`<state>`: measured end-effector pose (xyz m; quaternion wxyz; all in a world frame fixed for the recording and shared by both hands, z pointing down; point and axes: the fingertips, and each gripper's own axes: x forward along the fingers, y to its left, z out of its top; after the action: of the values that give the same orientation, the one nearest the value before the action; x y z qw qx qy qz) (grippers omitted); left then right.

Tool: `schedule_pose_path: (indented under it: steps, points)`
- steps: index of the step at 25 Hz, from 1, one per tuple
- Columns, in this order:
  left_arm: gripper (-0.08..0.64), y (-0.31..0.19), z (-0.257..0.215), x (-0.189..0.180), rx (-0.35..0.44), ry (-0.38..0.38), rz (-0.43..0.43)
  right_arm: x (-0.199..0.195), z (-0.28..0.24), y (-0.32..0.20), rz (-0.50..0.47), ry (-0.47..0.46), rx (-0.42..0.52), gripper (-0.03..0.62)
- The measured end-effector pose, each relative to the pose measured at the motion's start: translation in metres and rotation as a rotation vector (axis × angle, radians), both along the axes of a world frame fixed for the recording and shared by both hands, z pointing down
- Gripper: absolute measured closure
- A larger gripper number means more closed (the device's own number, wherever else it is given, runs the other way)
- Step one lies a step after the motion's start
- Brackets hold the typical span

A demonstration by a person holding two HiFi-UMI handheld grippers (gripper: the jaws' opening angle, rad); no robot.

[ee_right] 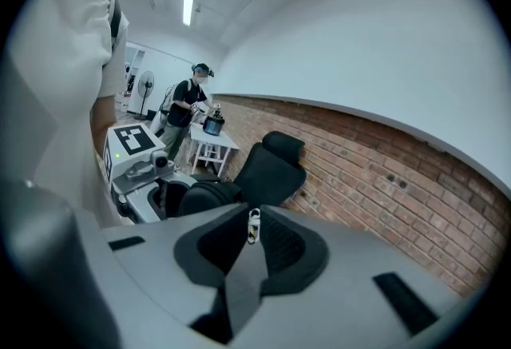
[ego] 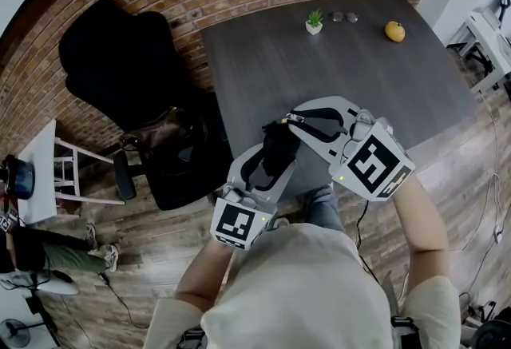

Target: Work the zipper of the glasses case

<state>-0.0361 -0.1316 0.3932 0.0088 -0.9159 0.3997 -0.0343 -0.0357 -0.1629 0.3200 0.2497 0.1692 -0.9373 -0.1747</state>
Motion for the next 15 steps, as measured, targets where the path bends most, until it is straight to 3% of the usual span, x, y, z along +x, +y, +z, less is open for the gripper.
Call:
schedule_pose_path:
  steps: [12, 15]
  points:
    - [0.344, -0.003, -0.030, -0.015, -0.109, 0.266, 0.041, -0.007, -0.017, -0.006, 0.037, -0.172, -0.093, 0.548]
    - [0.345, -0.008, -0.042, -0.026, -0.119, 0.367, 0.032, -0.006, -0.004, -0.007, 0.063, -0.134, -0.104, 0.548]
